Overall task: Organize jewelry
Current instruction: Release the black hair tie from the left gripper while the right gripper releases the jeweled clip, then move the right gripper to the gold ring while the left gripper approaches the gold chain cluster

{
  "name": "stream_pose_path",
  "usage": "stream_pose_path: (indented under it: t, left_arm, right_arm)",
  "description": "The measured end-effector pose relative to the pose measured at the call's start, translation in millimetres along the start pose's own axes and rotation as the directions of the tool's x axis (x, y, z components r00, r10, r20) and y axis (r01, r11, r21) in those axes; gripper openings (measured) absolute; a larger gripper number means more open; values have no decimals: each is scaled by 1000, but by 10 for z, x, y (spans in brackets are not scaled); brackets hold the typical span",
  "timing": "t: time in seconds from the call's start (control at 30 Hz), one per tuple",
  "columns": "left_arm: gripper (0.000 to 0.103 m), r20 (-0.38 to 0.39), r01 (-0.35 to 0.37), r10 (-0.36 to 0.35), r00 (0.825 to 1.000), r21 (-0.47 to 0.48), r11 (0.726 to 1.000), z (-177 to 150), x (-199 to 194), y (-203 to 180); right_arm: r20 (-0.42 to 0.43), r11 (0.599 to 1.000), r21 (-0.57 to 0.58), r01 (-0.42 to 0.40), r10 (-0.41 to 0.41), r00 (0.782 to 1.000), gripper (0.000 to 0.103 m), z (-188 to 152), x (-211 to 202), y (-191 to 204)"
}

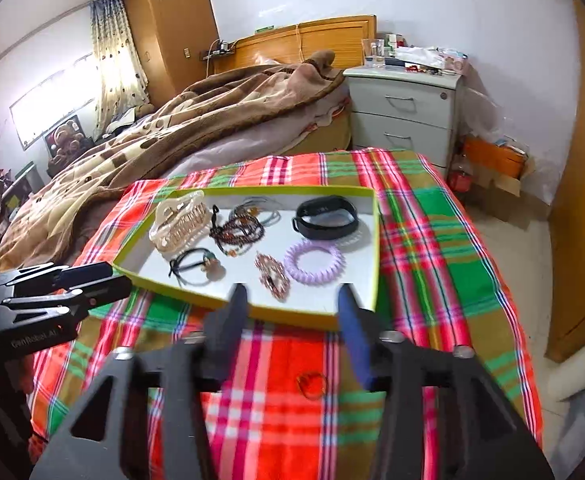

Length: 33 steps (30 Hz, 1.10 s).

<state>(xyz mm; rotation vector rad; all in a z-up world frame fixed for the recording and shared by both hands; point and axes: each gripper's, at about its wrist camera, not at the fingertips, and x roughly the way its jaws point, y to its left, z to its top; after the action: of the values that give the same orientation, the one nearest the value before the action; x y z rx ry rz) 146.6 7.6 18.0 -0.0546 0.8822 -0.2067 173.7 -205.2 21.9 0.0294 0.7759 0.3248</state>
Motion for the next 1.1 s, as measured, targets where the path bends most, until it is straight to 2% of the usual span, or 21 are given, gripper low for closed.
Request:
stream_pose_path:
  t: [0.33,0.43,0.57,1.1]
  left_arm:
    - [48,-13,27,-27,1000,-16,999,-279,-114,-17]
    - [49,-15,67,-67,998,-22,998,-343,-147,-12]
    - [50,-30,80,-81,996,-26,996,-434,-148,-16]
    - [50,-65,89,-92,994,-41,995,-512,-65,9]
  right_arm:
    - [-22,998,41,48,-47,999,50,-269,-104,-198]
    - [-48,998,34,57,-55,997,50,-378,-97,-212]
    - [-93,998,9,57,-56,994,50,-473,-20,-182]
    - [-173,998,-54,25,-34,984,50,-464,329,34]
